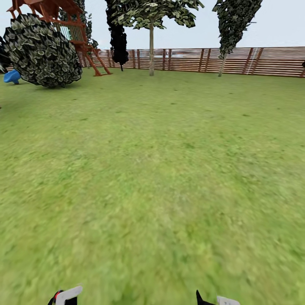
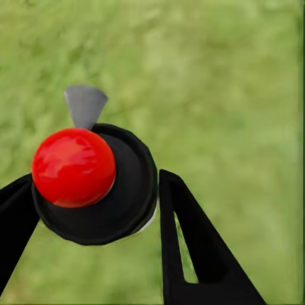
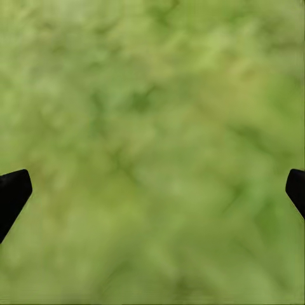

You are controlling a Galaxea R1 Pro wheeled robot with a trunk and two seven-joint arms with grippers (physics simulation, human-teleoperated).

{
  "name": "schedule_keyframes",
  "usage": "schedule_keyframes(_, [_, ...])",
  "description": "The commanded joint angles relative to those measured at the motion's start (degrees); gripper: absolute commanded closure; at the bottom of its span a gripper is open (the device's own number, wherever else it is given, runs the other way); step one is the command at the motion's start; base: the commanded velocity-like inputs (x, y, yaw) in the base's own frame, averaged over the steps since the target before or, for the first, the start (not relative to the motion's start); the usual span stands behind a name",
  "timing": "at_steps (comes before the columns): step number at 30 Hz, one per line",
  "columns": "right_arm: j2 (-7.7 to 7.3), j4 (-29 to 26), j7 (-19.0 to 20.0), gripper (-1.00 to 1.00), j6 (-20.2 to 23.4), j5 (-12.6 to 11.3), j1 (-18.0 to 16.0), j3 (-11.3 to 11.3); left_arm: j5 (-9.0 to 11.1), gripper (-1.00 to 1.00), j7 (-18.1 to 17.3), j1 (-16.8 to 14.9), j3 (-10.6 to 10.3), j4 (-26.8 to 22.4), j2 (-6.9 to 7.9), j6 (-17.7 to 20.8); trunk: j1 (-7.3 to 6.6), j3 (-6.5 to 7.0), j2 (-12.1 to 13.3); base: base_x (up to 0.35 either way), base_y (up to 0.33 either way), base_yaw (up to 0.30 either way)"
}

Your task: In the garden, pick up the pesticide atomizer on the floor and spray pesticide onto both trees until each tree trunk is fully covered.

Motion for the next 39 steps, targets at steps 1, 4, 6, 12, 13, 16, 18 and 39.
schedule_keyframes(1, [0.01,0.0,0.0,-1.0,0.0,0.0,0.0,0.0,0.0,1.0,0.0,0.0,0.0,0.0,-0.01,0.0,0.0,0.0,0.0,0.339,0.0,0.0])
schedule_keyframes(4, [0.01,0.0,0.0,-1.0,0.0,0.0,0.0,0.0,-0.1,1.0,0.0,0.0,0.0,0.0,-0.07,0.0,0.0,0.0,0.0,0.339,0.0,0.0])
schedule_keyframes(6, [0.02,0.0,0.0,-1.0,0.0,0.0,0.0,0.0,0.0,1.0,0.0,0.0,0.0,0.0,-0.09,0.0,0.0,0.0,0.0,0.339,0.0,0.0])
schedule_keyframes(12, [0.01,0.0,0.0,-1.0,0.0,0.0,0.0,0.0,-0.1,1.0,0.0,0.0,-0.1,0.0,-0.17,0.0,0.0,0.0,0.0,0.339,0.0,0.0])
schedule_keyframes(13, [-0.01,0.0,0.0,-1.0,0.0,0.0,0.0,0.0,-0.1,1.0,0.0,0.0,-0.1,0.0,-0.18,0.0,0.0,0.0,0.0,0.339,0.0,0.0])
schedule_keyframes(16, [-0.01,0.0,0.0,-1.0,0.0,0.0,0.0,0.0,-0.1,1.0,0.0,0.0,-0.1,0.0,-0.11,0.0,0.0,0.0,0.0,0.339,0.0,0.0])
schedule_keyframes(18, [0.03,0.0,0.0,-1.0,0.0,0.0,0.0,0.0,-0.1,1.0,0.0,0.0,-0.1,0.0,-0.1,0.0,0.0,0.0,0.0,0.339,0.0,0.0])
schedule_keyframes(39, [0.01,0.0,0.0,-1.0,0.0,0.0,0.0,0.0,-0.1,1.0,-0.1,0.0,0.0,0.0,-0.03,0.0,0.0,0.0,0.0,0.339,0.0,0.0])
